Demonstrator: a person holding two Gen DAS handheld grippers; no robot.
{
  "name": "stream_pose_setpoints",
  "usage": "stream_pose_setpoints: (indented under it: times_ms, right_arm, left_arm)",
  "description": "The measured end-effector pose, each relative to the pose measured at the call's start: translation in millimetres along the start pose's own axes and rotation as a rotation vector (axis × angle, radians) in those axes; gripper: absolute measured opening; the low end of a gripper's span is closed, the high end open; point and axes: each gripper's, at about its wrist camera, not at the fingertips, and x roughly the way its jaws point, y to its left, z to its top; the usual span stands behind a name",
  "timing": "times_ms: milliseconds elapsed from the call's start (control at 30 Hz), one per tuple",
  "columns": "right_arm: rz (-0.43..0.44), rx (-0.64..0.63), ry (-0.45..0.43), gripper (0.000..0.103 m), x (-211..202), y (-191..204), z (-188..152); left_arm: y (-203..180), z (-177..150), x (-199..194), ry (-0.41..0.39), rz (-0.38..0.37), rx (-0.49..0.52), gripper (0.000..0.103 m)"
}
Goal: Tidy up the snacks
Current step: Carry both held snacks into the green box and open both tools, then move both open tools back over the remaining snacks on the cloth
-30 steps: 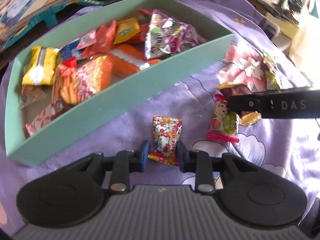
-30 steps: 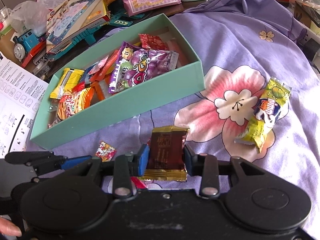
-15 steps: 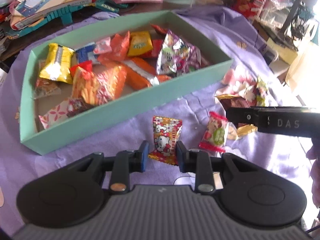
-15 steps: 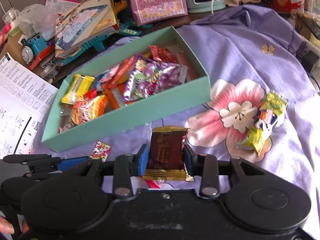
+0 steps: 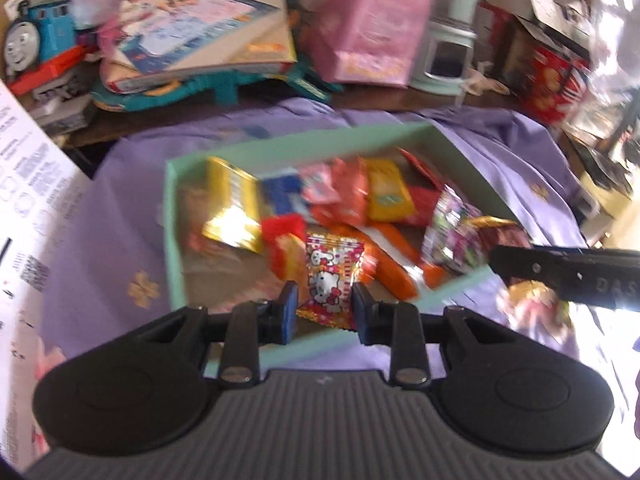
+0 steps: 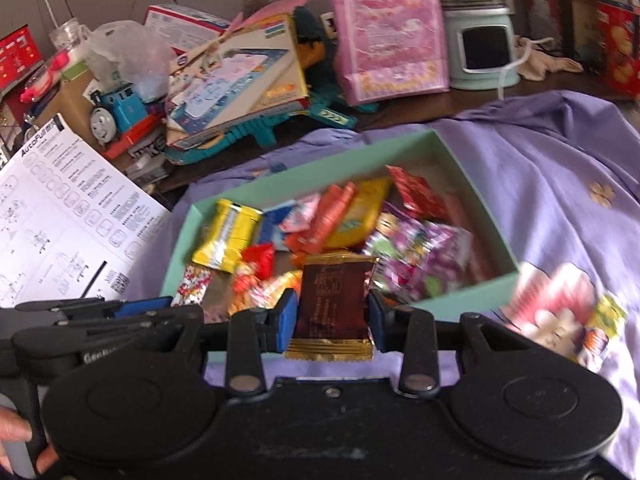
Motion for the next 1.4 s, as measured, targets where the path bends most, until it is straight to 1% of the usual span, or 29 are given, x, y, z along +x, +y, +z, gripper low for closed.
stream_pose_setpoints:
  times_ms: [167,267,467,500,533,567,600,633,667,700,733,833,900,1067,1400]
  right_arm:
    - [0.023,-0.016,0.025,0.037,22.2,17.3,11.6]
    - [0.029,-0.013,0.044,0.037,35.8,21.0,14.8]
    - [0.029,-0.005,0.067,0.037,56.3,22.7,20.6]
    - [0.031,-0.004,0.069,0.038,59.5,23.3,21.4]
    - [0.034,-0.002,0.072,0.041,62.5,24.1,22.7]
    - [0.033,0.002,0.072,0.051,63.6,23.8,23.4]
    - [0.036,0.007,0.072,0.059,63.5,22.9,24.1]
    - [0.033,0.011,0.066,0.078,62.8,22.7,24.3]
    - [0.025,0.010,0.054,0.088,60.4,22.2,24.2]
    - [0.016,0.008,0.039,0.090,57.4,22.4,23.6]
    - [0.008,0.004,0.025,0.093,54.3,21.7,23.4]
    - [-0.012,0.015,0.014,0.100,48.2,15.9,23.9]
    - [-0.026,0.025,0.008,0.103,43.8,11.7,22.8]
    - [-0.043,0.040,0.005,0.103,32.4,3.9,18.0]
    - [-0.063,0.059,-0.042,0.103,-6.1,-9.1,9.1]
  left_arm:
    - [30.2,16.9,11.8,-0.001,0.045,-0.047,0.028]
    - [43.1,20.9,21.2,0.010,0.064,-0.063,0.028]
    - [52.7,18.8,38.7,0.041,0.082,-0.082,0.028]
    - [53.7,18.5,41.0,0.044,0.084,-0.086,0.029]
    - [54.1,18.3,42.2,0.042,0.086,-0.088,0.029]
    - [54.2,18.3,42.5,0.036,0.093,-0.091,0.038]
    - [53.6,18.6,42.7,0.032,0.103,-0.092,0.051]
    - [52.6,19.0,42.5,0.028,0.112,-0.095,0.080]
    - [51.7,19.1,41.4,0.015,0.124,-0.100,0.098]
    - [50.6,19.1,39.9,-0.004,0.135,-0.103,0.101]
    - [49.4,19.8,39.0,-0.013,0.140,-0.103,0.102]
    - [44.9,21.5,41.5,0.008,0.133,-0.109,0.103]
    - [40.3,20.5,42.8,0.021,0.124,-0.108,0.103]
    - [25.3,15.9,39.4,0.033,0.110,-0.081,0.103]
    - [-12.0,10.5,13.5,0.003,0.079,-0.022,0.103]
